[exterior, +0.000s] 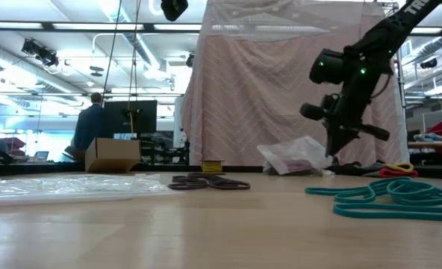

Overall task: Sort rubber bands
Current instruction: Close the transparent zip bag

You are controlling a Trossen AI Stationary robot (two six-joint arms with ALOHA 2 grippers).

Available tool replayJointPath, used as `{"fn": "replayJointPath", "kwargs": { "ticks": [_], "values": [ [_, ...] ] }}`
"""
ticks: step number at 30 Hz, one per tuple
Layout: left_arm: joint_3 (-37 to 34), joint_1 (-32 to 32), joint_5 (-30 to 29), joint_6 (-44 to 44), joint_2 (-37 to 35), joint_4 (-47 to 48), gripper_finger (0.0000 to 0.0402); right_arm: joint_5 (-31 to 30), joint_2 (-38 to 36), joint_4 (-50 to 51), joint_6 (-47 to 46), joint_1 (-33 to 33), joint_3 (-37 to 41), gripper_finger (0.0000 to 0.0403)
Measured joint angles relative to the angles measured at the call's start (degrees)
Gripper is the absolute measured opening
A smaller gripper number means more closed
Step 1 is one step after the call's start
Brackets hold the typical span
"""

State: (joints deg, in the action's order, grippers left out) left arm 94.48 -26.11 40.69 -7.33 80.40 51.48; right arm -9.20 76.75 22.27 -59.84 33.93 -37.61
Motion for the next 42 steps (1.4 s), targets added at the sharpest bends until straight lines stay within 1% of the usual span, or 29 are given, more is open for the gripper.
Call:
{"fn": "replayJointPath", "kwargs": {
  "ticks": [4, 9, 13, 18, 23, 25, 29, 32, 36, 39, 42],
  "values": [
    [0.0, 0.0, 0.0, 0.02, 0.0, 0.24, 0.0137, -0.52, -0.02, 4.31, -6.41, -0.02, 0.88, 0.0],
    [0.0, 0.0, -0.02, 0.02, 0.0, 0.65, 0.0137, -0.22, -0.02, 6.33, -7.15, -0.19, 0.88, 0.0],
    [-0.02, 0.02, -0.4, 0.02, 0.0, 0.67, 0.0137, -0.28, -0.02, 7.07, -9.49, -0.82, 0.88, 0.0],
    [-0.02, 0.01, -0.61, 0.03, 0.0, 0.79, 0.0137, -2.49, -0.02, 8.37, -13.38, -2.18, 0.86, 0.0001],
    [-0.04, 0.01, -0.63, 0.01, 0.02, 1.43, 0.0137, -4.59, -0.02, 16.03, -21.29, -3.19, 0.86, 0.0002],
    [-0.04, 0.0, -0.66, -0.25, 0.02, 2.1, 0.0137, -4.7, -0.02, 19.76, -22.85, -3.46, 0.86, 0.0001],
    [-0.07, 0.02, -1.09, -1.31, 0.02, 2.79, 0.0137, -4.68, -0.04, 23.7, -21.39, -4.35, 0.86, 0.0003],
    [-0.09, 0.02, -1.23, -1.4, 0.02, 2.06, 0.0137, -4.56, -0.04, 23.29, -19.78, -5.49, 0.84, 0.0006],
    [-0.09, 0.02, -1.25, -2.64, 0.04, 2.1, 0.0137, -4.58, -0.49, 21.88, -19.9, -7.47, 0.71, 0.0006],
    [-0.09, 0.02, -1.25, -2.84, 0.04, 2.14, 0.0137, -6.74, -2.08, 20.11, -19.14, -9.62, 0.1, 0.0006],
    [-0.09, 0.02, -1.27, -2.89, 0.04, 2.14, 0.0137, -9.92, -4.54, 21.76, -20.68, -11.01, 0.05, 0.0006]
  ]
}}
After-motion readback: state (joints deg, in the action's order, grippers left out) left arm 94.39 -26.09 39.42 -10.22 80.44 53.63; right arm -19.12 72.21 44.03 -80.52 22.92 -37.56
